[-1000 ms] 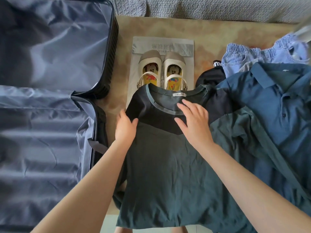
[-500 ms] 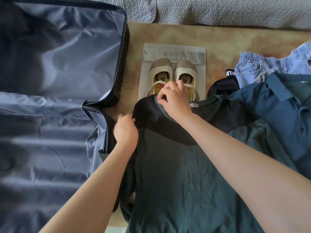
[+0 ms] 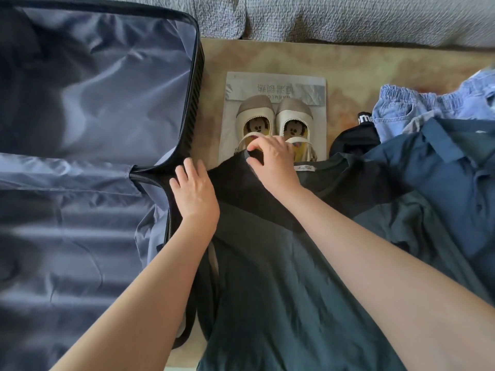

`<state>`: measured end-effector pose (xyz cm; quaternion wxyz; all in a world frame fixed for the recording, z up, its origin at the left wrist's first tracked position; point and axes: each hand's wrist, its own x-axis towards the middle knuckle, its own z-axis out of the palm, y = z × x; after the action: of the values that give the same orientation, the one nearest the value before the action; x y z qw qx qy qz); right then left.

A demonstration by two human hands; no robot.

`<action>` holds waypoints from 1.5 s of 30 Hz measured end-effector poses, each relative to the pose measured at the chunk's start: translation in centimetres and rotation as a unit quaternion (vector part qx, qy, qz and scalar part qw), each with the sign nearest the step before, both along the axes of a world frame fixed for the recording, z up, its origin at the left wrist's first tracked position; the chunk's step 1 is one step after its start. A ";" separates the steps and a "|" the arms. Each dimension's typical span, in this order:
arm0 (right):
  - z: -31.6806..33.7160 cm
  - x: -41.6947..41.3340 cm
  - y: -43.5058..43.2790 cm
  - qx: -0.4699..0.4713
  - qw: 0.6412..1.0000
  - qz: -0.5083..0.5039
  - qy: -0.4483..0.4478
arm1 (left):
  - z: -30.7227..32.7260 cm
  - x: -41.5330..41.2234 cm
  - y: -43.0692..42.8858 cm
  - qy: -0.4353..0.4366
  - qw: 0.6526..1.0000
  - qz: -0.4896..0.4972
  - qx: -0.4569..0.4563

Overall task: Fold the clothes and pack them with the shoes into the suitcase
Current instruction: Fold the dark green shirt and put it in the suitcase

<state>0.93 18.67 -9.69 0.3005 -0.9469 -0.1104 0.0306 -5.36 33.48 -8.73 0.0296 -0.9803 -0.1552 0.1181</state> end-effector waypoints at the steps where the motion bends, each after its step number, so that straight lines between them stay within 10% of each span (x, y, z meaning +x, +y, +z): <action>1: 0.1 -0.2 -0.8 0.017 1.000 -0.015 -0.007 | -0.2 -0.3 -0.1 -0.008 1.000 -0.019 -0.001; 11: -0.9 -0.9 -16.8 -0.072 0.969 -0.232 0.043 | 0.2 2.7 -2.3 -0.043 0.958 0.039 -0.281; 20: -1.5 -0.1 -20.7 -0.256 0.943 -0.157 0.142 | -1.4 5.9 -2.1 0.000 0.964 0.006 -0.266; 45: -0.2 1.8 -20.9 0.026 0.955 -0.290 0.057 | -0.9 6.2 -2.9 -0.144 0.950 0.094 -0.260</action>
<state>2.73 -2.25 -9.84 0.3267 -0.9267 0.1857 -0.0072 0.79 30.56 -9.66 -0.2605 -0.9416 -0.2128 0.0142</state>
